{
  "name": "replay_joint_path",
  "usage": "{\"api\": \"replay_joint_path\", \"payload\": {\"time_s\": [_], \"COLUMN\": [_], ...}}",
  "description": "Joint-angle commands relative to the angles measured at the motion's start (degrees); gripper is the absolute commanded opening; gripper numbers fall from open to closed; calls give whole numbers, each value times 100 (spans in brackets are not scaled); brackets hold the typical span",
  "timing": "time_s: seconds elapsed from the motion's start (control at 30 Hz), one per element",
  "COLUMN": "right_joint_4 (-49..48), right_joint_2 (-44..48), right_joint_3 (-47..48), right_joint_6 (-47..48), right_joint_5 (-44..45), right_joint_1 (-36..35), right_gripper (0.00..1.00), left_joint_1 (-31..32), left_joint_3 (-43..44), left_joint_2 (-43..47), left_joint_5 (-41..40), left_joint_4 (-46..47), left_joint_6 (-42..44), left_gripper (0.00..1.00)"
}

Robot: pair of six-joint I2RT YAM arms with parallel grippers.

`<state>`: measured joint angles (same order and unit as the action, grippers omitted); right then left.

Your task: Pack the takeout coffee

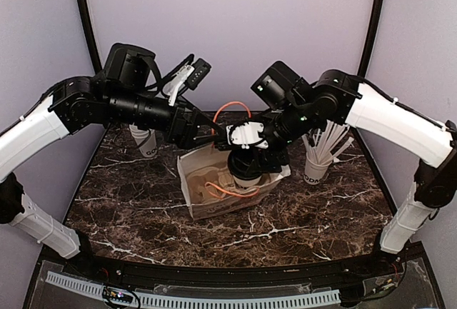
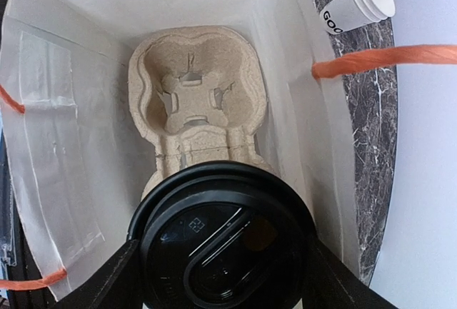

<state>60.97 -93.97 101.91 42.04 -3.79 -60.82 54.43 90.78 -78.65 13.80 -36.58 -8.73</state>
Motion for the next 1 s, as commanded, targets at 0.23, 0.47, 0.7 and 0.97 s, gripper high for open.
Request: {"api": "replay_joint_path", "payload": {"time_s": [0.23,0.47,0.7,0.97], "right_joint_4": [-576,-676,-734,-847], "right_joint_2": [512,496,529,416], "right_joint_3": [1380,1489,1289,1157], "right_joint_6": [-184,-274,-246,-153], "right_joint_5": [-1099,-1017,-866,-610], "right_joint_1": [-207,-204,-211,-216], "right_gripper": [57,58,58,58], "left_joint_1": [-876,-1068,-1083,-1081], "left_joint_3": [-744,-894,-1055,-761], "left_joint_2": [654,721,806,976], "left_joint_5": [-631,-458,-345,-434], "left_joint_4": [132,128,197,111], "left_joint_6": [145,126,17,73], "left_gripper": [88,89,88,89]}}
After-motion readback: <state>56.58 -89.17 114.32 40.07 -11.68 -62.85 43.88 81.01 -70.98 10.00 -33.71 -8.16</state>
